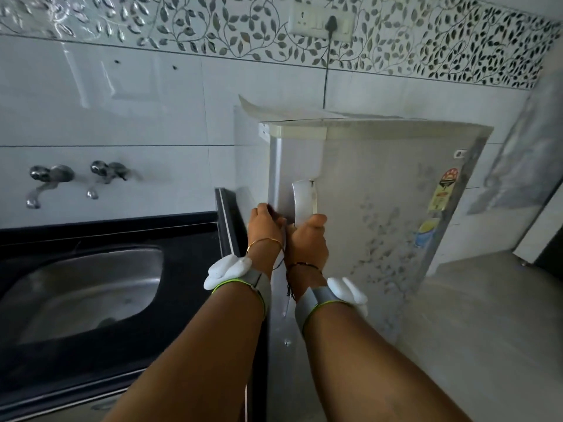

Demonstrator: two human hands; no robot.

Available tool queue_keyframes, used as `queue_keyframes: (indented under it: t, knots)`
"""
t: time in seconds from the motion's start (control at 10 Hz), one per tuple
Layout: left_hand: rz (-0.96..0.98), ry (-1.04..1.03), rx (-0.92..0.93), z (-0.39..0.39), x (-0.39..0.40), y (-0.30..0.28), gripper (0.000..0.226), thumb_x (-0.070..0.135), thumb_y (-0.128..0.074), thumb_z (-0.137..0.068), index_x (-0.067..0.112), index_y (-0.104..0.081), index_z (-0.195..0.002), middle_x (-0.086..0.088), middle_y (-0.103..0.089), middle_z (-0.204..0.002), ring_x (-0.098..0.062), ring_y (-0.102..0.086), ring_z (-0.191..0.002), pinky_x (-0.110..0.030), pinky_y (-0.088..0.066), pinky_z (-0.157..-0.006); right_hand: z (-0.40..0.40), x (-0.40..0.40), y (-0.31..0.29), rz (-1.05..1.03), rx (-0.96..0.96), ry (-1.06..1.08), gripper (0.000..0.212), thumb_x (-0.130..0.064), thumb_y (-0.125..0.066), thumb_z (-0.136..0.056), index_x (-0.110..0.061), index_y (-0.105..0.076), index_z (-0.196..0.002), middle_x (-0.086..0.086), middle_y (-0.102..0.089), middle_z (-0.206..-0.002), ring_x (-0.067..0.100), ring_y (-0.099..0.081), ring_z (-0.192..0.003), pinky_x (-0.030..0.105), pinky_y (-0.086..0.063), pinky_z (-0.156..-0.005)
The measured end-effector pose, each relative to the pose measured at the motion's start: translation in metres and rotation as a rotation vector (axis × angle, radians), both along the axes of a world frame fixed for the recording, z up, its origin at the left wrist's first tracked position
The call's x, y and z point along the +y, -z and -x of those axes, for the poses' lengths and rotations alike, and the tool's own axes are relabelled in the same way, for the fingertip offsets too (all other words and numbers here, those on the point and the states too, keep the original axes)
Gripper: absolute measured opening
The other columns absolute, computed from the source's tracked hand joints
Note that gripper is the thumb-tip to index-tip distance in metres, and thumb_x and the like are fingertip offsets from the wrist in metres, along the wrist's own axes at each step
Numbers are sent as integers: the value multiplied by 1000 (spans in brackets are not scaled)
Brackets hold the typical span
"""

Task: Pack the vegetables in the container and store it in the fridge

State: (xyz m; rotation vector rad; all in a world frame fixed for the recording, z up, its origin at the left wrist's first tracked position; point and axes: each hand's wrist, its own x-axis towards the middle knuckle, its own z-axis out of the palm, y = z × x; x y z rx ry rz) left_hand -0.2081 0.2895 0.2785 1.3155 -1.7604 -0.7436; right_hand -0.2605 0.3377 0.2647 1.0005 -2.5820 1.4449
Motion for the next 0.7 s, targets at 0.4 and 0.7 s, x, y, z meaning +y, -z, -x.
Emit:
queue_keyframes:
  t: [0.4, 0.7]
  knots:
    - [397, -146, -648, -36, 11, -30, 53, 57, -37, -94, 11, -60, -107, -10, -68, -109, -36, -63, -102, -37, -46, -70, 23, 29, -14, -73, 586, -6, 67, -76, -42, -77, -12, -63, -75, 5, -64, -53, 29, -64, -47, 24, -41, -42]
    - [528, -190, -797, -50, 25, -63, 70, 68, -23, -91, 15, -58, -61, -11, -71, -71, -30, -68, -68, -28, -35, -60, 49, 36, -57, 90, 854, 63, 80, -78, -38, -74, -10, -47, -34, 5, -49, -31, 25, -46, -27, 17, -22, -46]
